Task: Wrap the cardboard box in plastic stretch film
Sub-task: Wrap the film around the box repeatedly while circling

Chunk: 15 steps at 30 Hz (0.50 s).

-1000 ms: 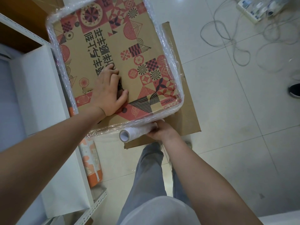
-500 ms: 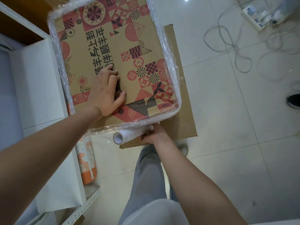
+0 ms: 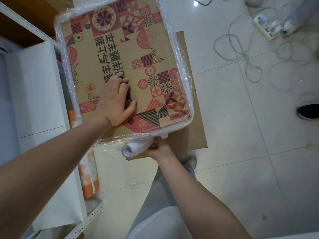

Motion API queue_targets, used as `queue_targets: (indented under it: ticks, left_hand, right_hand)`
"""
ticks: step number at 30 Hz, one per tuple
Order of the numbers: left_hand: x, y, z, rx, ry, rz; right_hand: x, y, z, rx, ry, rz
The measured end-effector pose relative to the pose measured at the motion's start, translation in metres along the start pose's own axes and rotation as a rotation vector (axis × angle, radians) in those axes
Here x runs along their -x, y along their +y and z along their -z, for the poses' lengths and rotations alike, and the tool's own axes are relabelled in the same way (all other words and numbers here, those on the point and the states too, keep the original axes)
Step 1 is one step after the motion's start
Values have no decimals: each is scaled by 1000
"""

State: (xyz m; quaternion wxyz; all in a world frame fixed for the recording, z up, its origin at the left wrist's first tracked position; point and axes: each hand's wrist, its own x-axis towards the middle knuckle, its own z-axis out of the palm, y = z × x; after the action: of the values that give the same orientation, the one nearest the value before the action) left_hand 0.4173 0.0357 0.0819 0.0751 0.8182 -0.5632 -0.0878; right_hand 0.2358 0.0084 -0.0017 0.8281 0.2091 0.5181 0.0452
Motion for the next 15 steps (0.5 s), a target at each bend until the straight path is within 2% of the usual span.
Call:
queue_targets:
  ticks: [2,5,8,15]
  left_hand:
    - [-1,0,0,-3,-13,-1]
    - [-1,0,1,-7,-38,0]
    - [-1,-1,1,-21,-46,-6]
    - [0,-1,1,-33,-54,-21]
  right_hand:
    - [3,-2,8,25,64,42]
    - [4,-3,22,23,255,54]
    - [8,2,19,41,307,16]
    - [24,-11,5,275,360,-10]
